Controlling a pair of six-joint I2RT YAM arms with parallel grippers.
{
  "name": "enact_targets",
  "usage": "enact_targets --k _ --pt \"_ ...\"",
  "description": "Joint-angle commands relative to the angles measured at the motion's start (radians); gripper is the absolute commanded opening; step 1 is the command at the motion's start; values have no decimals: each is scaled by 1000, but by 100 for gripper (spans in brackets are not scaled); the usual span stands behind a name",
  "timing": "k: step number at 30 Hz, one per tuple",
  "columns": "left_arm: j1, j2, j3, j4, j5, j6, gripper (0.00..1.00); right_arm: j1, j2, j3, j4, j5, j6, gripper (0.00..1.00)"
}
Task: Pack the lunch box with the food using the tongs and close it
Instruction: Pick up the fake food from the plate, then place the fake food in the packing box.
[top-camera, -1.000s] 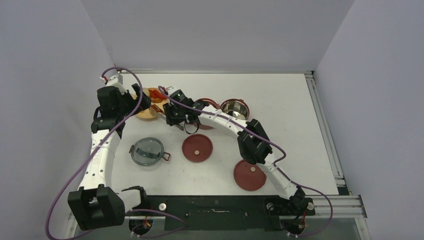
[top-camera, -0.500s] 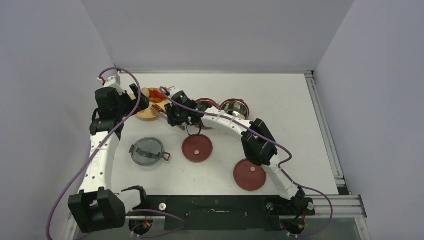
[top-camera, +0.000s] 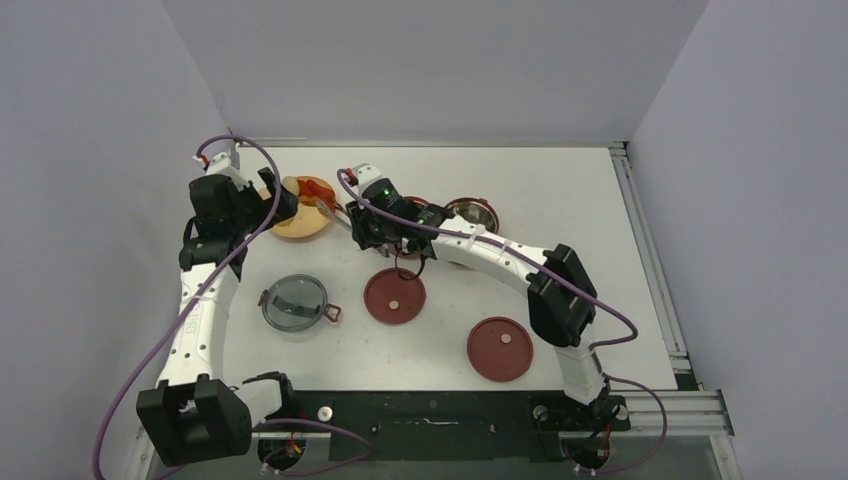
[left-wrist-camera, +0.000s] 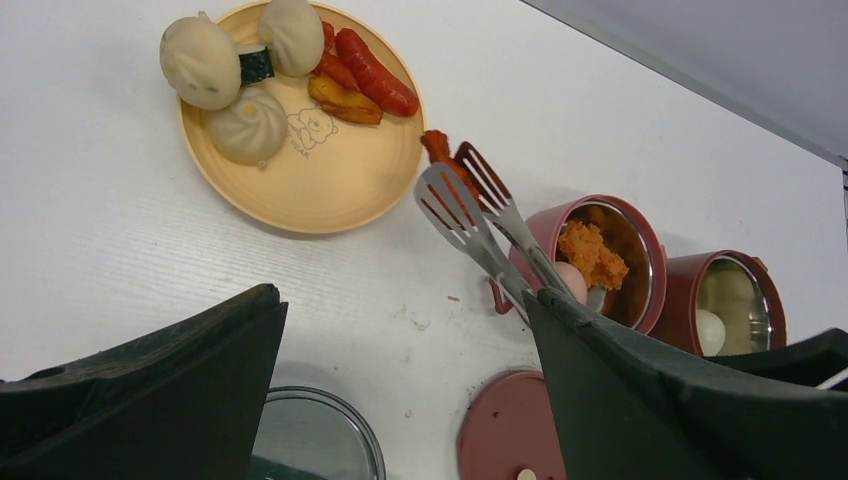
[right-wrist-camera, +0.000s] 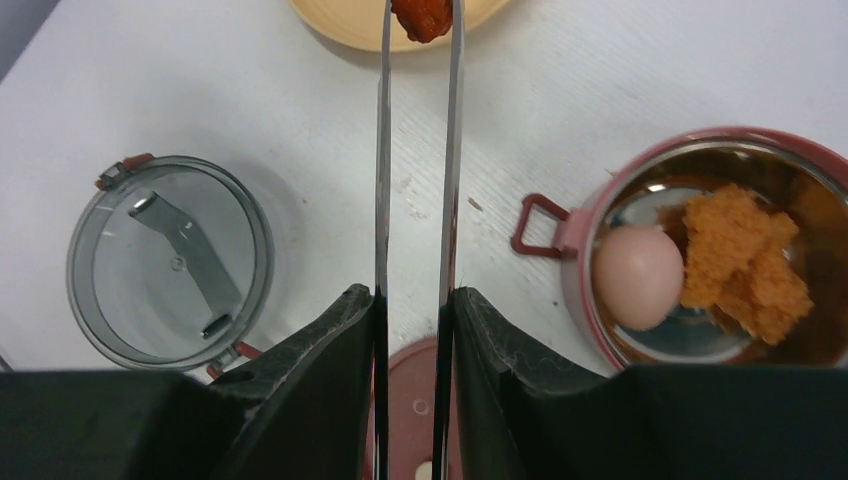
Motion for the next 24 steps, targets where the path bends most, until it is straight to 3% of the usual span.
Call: enact_targets --k 1,6,13,24 --pt "-6 -11 5 51 4 -7 96 3 -183 -99 42 129 -31 5" --pt "-40 -15 16 28 -35 17 96 -37 -382 -290 -47 215 -44 5" --pt "-76 0 13 43 40 -11 96 -126 -626 -407 -232 265 -11 5" --pt "-132 9 17 36 31 -5 96 -218 -715 -528 -356 269 58 5"
